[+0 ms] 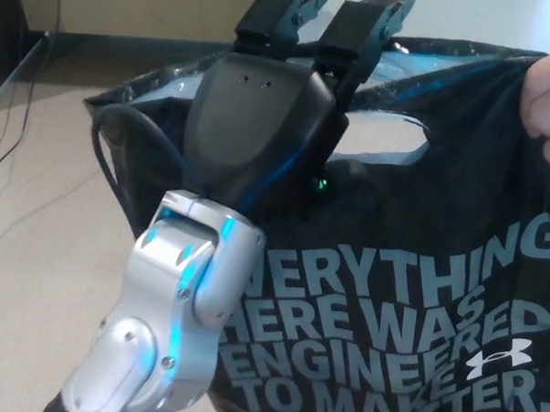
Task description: A person is holding a plastic bag and the robot extends its left hand to grab the bag by hooking its thumb into the holes at the top and brings its hand down by its side. Then it extends its arm again to hand the plastic bag back to the person.
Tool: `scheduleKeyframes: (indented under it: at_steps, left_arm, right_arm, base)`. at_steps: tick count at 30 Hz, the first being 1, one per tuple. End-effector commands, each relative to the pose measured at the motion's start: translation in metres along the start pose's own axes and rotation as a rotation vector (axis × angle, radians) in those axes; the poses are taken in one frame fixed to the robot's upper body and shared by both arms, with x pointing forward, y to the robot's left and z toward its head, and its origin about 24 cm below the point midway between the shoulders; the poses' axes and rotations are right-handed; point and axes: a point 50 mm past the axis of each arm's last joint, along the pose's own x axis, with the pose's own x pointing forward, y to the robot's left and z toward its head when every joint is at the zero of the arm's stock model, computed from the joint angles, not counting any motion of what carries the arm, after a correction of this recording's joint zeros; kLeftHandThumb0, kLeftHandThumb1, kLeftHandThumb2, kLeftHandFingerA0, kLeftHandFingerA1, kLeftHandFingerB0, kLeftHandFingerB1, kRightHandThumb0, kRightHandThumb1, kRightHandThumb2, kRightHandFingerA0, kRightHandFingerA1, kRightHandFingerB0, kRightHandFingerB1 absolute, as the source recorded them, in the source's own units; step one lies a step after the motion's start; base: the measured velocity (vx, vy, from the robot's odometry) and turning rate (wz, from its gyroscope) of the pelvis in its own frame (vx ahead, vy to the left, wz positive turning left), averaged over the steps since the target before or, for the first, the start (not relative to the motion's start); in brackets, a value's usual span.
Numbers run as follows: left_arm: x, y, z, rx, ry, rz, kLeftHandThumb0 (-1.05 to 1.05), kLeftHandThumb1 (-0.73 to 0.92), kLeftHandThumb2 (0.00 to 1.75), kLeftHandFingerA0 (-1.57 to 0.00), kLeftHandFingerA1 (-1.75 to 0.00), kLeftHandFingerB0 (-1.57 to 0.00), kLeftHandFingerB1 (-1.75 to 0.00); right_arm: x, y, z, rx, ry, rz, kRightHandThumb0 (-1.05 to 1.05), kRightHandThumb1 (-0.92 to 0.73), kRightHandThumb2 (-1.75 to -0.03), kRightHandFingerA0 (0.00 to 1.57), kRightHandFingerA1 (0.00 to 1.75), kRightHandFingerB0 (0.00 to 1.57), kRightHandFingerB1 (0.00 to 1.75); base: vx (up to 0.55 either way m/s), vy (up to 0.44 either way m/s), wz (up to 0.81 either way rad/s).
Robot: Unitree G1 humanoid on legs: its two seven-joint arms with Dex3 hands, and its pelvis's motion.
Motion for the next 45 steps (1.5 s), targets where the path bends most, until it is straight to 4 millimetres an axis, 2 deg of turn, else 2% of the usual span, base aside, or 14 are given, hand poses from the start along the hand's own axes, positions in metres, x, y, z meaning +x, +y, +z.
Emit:
scheduleKeyframes:
  at_steps: [1,3,14,15,22,24,26,30,32,33,37,42,43,45]
  left_arm:
    - [0.009,-0.001,-0.002,0.090,0.001,0.116,-0.33,0.28,0.87,0.00,-0.48,0.00,-0.49]
    - [0.012,-0.003,-0.003,0.128,0.000,0.120,-0.33,0.28,0.87,-0.01,-0.48,0.00,-0.49]
    - [0.022,0.000,-0.012,0.098,0.001,0.141,-0.33,0.36,0.92,-0.01,-0.48,0.00,-0.48]
    - [0.022,0.001,-0.011,0.097,-0.002,0.148,-0.62,0.46,0.74,-0.16,-0.43,-0.07,-0.33]
    - [0.029,-0.001,-0.009,0.136,-0.042,0.234,-0.54,0.61,0.59,-0.52,-0.40,-0.22,-0.30]
    - [0.037,-0.003,-0.008,0.041,-0.059,0.250,-0.48,0.66,0.59,-0.84,-1.09,-0.29,-0.30]
    - [0.042,-0.002,-0.008,0.035,-0.072,0.261,-0.55,0.58,0.82,-0.91,-1.14,-0.24,-0.42]
    - [0.057,-0.001,-0.004,-0.021,-0.096,0.276,-0.45,0.69,0.62,-0.88,-1.28,-0.30,-0.31]
    - [0.062,-0.004,-0.002,-0.032,-0.100,0.276,-0.48,0.63,0.84,-0.99,-1.19,-0.27,-0.43]
    - [0.066,-0.005,0.000,-0.034,-0.098,0.271,-0.32,0.72,0.64,-0.97,-1.43,-0.33,-0.32]
    - [0.075,-0.008,0.004,0.016,-0.113,0.257,-0.14,0.65,0.59,-1.01,-1.56,-0.43,-0.34]
    - [0.089,-0.015,0.002,-0.034,-0.111,0.285,-0.22,0.60,0.57,-0.97,-1.66,-0.86,-0.49]
    - [0.090,-0.016,0.001,-0.031,-0.111,0.293,-0.24,0.45,0.86,-1.23,-1.38,-0.81,-0.83]
    - [0.092,-0.018,-0.002,-0.018,-0.111,0.318,-0.26,0.49,0.90,-1.22,-1.36,-0.78,-0.95]
  right_arm:
    - [0.002,-0.006,0.000,-0.003,0.005,-0.002,-0.56,-0.51,-0.80,0.38,0.51,0.32,0.45]
    - [0.002,-0.007,0.000,-0.004,0.002,-0.004,-0.51,-0.60,-0.58,0.44,0.42,0.38,0.33]
    - [0.003,-0.007,0.000,-0.007,0.001,-0.002,-0.52,-0.64,-0.59,0.43,0.41,0.38,0.33]
    - [0.002,-0.007,0.000,-0.007,0.000,0.000,-0.52,-0.64,-0.59,0.44,0.42,0.37,0.34]
    - [0.000,-0.004,-0.002,-0.001,0.011,0.002,-0.51,-0.63,-0.59,0.44,0.42,0.38,0.33]
    - [0.000,-0.004,-0.002,0.003,0.010,0.002,-0.50,-0.64,-0.59,0.44,0.42,0.38,0.33]
    - [0.001,-0.005,0.000,0.001,0.005,0.003,-0.50,-0.64,-0.60,0.44,0.42,0.38,0.33]
    - [0.005,-0.007,0.002,0.009,0.005,0.002,-0.52,-0.64,-0.60,0.43,0.40,0.39,0.33]
    - [0.005,-0.007,0.003,0.013,0.004,0.000,-0.52,-0.64,-0.60,0.45,0.42,0.38,0.33]
    - [0.005,-0.007,0.003,0.011,0.002,0.001,-0.52,-0.64,-0.58,0.45,0.42,0.38,0.32]
    - [0.005,-0.005,0.003,0.013,0.003,0.006,-0.52,-0.65,-0.59,0.46,0.42,0.37,0.34]
    - [0.006,-0.007,0.004,-0.004,-0.006,0.009,-0.53,-0.66,-0.60,0.49,0.43,0.37,0.32]
    - [0.006,-0.007,0.005,-0.005,-0.006,0.008,-0.53,-0.66,-0.60,0.50,0.43,0.38,0.32]
    - [0.007,-0.007,0.005,-0.001,-0.012,0.009,-0.53,-0.66,-0.60,0.50,0.43,0.38,0.33]
  base:
    - [0.00,0.000,0.00]
    - [0.00,0.000,0.00]
    - [0.00,0.000,0.00]
    - [0.00,0.000,0.00]
    - [0.00,0.000,0.00]
    - [0.00,0.000,0.00]
    - [0.00,0.000,0.00]
    - [0.00,0.000,0.00]
    - [0.00,0.000,0.00]
    - [0.00,0.000,0.00]
    - [0.00,0.000,0.00]
    - [0.00,0.000,0.00]
    - [0.00,0.000,0.00]
    - [0.00,0.000,0.00]
